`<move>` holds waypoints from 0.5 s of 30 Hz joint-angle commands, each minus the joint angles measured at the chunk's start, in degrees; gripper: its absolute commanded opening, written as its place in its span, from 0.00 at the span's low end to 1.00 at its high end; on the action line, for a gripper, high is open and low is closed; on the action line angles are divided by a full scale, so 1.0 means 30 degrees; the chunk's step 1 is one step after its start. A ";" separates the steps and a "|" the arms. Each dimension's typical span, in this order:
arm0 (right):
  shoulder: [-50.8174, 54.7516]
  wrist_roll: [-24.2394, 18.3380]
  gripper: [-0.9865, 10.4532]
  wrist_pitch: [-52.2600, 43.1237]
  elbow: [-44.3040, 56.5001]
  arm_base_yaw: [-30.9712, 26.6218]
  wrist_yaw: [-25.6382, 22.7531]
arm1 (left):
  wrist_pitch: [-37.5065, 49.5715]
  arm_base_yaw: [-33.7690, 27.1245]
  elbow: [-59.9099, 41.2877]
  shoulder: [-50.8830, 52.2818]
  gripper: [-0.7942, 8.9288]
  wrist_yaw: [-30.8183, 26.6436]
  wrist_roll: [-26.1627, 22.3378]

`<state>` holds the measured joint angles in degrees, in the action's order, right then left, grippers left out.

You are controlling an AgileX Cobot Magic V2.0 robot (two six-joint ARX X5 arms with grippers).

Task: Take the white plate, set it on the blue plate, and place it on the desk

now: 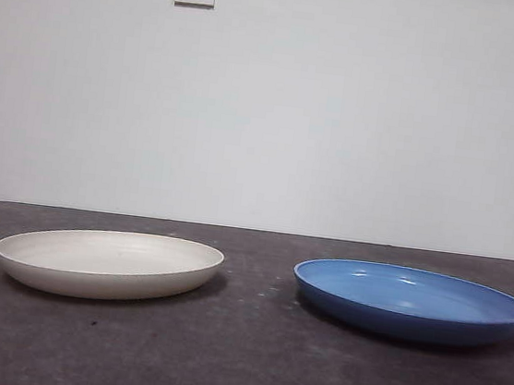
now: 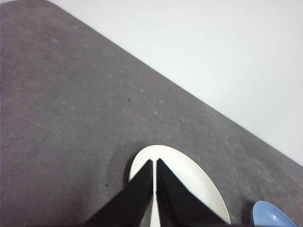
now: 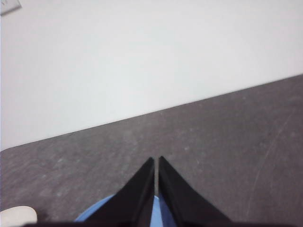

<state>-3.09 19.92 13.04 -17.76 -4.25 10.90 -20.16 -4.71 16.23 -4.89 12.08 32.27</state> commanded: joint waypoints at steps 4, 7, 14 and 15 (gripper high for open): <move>-0.2331 -0.1501 0.09 0.1741 -0.3111 -0.0036 0.0692 | -0.1537 -0.0029 0.3475 -0.2178 0.09 0.0918 -0.2769; -0.3898 -0.2280 0.09 0.3155 -0.4677 -0.0036 0.1151 | -0.3228 -0.0029 0.5231 -0.3847 0.09 0.1566 -0.4284; -0.7715 -0.4575 0.09 0.6746 -0.7920 -0.0022 0.3745 | -0.6200 -0.0029 0.8473 -0.7701 0.09 0.4255 -0.7526; -0.8247 -0.4947 0.09 0.7315 -0.8357 0.0007 0.4138 | -0.6499 -0.0015 0.8816 -0.8174 0.09 0.4634 -0.7788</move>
<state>-26.70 8.32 34.30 -41.58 -4.23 22.48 -39.68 -4.71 41.34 -28.58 25.12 12.67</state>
